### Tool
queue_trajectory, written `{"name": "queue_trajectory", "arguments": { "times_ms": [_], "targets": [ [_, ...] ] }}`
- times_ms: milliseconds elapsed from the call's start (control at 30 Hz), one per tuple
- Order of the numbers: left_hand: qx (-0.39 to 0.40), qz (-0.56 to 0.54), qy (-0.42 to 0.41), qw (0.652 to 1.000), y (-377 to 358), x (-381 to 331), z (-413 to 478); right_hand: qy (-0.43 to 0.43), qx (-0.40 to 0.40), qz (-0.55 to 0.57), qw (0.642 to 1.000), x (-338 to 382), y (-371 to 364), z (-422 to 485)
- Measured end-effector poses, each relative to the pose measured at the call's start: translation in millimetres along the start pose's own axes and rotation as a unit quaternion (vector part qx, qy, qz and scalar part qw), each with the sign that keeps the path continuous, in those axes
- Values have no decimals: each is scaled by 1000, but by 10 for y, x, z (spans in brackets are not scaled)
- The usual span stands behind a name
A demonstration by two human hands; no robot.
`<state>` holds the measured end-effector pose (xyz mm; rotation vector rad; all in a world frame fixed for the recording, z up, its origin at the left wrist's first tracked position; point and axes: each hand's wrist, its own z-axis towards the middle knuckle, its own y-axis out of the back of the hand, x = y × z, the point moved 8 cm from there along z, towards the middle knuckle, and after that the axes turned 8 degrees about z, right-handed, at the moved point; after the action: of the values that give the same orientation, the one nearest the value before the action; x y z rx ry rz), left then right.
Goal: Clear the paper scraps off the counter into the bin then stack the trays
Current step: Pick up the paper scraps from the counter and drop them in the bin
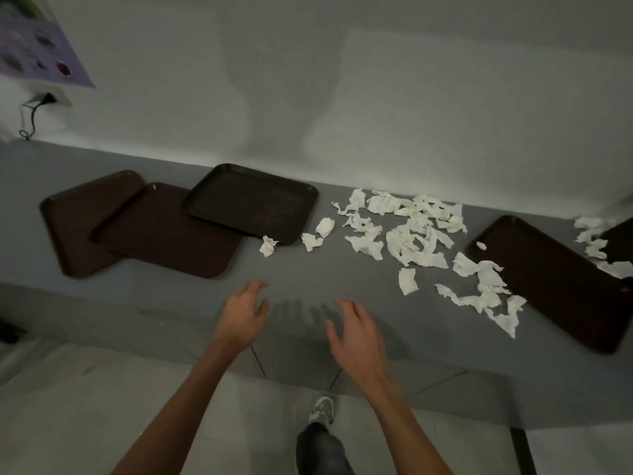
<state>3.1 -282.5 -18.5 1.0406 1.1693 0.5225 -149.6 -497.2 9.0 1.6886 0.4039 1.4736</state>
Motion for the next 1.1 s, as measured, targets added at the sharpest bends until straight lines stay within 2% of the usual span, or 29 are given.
{"name": "queue_trajectory", "arguments": {
  "times_ms": [133, 300, 500, 633, 833, 967, 1100],
  "targets": [
    [-12, 11, 8, 1000, -146, 26, 743, 23, 35, -12, 999, -15, -203, 766],
    [15, 21, 53, 998, -439, 92, 1444, 40, 68, -38, 996, -28, -500, 1711],
    [30, 43, 89, 995, -792, 200, 1685, 26, 144, -63, 987, -211, -1035, 2482],
    [51, 64, 97, 992, -1009, 386, 1695, 49, 196, -130, 971, -419, -1355, 2580],
    [35, 109, 68, 991, -933, 295, 1638, 32, 162, -129, 978, -547, -1326, 2515],
    [65, 127, 70, 987, -981, 330, 1608, 36, 131, -132, 982, -476, -1255, 2433],
    [91, 161, 60, 981, -1003, 246, 1468, 28, 140, -145, 979, -478, -1220, 2230]
  ]
}}
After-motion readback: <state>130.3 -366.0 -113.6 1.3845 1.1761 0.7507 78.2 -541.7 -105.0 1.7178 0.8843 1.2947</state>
